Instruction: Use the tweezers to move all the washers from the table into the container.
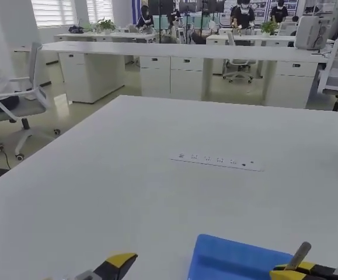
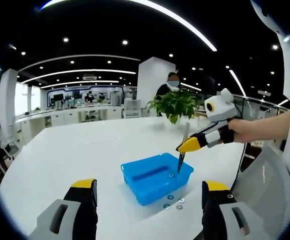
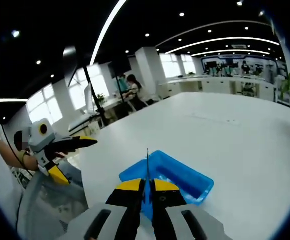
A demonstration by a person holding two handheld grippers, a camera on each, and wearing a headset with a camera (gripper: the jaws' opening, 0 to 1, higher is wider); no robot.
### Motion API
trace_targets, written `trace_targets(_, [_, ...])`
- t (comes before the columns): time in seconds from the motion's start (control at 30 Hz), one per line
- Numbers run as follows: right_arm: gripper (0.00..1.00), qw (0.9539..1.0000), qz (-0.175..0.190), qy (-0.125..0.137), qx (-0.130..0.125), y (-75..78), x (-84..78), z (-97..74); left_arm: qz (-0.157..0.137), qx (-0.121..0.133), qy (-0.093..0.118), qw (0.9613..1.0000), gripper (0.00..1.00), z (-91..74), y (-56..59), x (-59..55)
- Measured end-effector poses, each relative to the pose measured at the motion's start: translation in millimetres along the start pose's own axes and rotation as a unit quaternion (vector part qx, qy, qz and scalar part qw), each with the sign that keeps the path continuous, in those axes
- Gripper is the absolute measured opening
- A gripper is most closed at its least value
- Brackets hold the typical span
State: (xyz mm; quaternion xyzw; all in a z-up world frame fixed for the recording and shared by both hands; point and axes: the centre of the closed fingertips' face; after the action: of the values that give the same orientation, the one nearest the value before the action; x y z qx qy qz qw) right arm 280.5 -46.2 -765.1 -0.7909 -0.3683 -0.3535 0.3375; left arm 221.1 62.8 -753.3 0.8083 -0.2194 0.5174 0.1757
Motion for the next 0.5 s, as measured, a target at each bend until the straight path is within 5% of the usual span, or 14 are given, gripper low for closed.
trace_targets(0.3, [0.03,0.9997,0.006,0.001,0.024,-22.8,-10.2,6.5,-0.002,0.003,0.001,1.0,0.87,-0.9,-1.1,0.1])
trace_targets(0.5, [0.03,0.999,-0.023,-0.01,0.038,-36.8,-24.0,15.4,0.0,0.004,-0.002,1.0,0.86,-0.9,-0.8,-1.2])
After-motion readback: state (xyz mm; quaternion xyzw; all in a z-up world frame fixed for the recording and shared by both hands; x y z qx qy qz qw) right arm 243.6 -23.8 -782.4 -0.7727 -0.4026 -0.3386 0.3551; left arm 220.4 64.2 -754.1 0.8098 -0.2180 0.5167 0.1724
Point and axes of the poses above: the centre of the closed fingertips' face, and the gripper's own axes: z roughly forward along the fingers, y roughly to its right, x roughly out of its top, and after that the axes turned 7 degrees about -y, right-handed
